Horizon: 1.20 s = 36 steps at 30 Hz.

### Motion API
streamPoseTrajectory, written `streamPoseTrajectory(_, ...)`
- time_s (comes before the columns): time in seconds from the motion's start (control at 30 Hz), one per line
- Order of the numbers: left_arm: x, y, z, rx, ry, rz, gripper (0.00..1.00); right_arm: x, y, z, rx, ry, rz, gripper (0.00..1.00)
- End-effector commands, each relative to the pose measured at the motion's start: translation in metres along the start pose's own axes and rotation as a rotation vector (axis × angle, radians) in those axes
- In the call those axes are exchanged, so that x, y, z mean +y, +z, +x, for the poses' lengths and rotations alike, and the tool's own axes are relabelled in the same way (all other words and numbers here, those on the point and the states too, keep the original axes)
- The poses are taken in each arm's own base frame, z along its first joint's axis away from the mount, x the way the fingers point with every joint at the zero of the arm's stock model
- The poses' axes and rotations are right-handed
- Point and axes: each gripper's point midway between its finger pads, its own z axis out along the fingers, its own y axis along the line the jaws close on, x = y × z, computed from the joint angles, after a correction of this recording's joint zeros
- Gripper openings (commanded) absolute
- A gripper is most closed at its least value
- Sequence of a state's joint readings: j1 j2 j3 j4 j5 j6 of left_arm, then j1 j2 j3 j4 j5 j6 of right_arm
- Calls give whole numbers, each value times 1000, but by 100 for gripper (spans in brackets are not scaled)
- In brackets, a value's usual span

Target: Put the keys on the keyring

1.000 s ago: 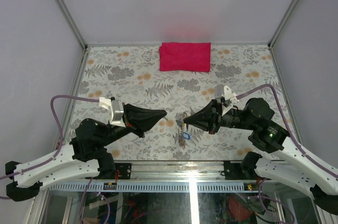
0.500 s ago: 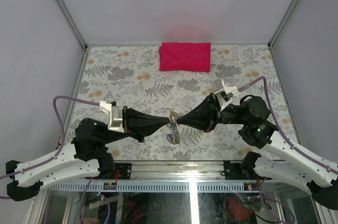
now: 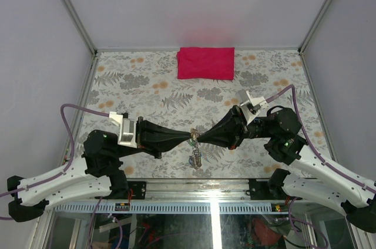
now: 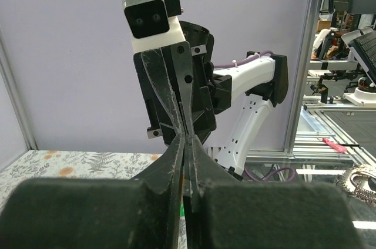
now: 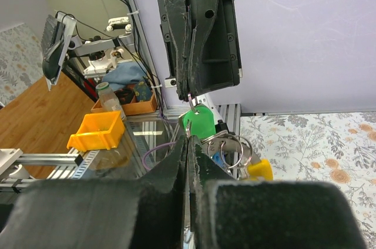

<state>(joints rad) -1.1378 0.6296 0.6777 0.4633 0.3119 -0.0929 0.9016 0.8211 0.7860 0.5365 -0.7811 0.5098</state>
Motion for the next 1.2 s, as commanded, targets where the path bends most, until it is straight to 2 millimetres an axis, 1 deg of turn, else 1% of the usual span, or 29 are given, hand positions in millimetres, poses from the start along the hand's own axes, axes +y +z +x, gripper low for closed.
streamPoseTrajectory(0.0,-6,6,-30,-86,26,36,0,13,2,-21,-60,-61,-52,0)
streamPoseTrajectory(0.67,-7,7,-28,-74,25,45,0,20,0,-28,-85,-79,-69,0)
streamPoseTrajectory(0.83,-7,8,-25,-66,21,50,0,22,0,-31,-96,-78,-72,0)
streamPoseTrajectory(1.17,-12,10,-24,-60,20,80,0,14,-1,-31,-103,-61,-23,0)
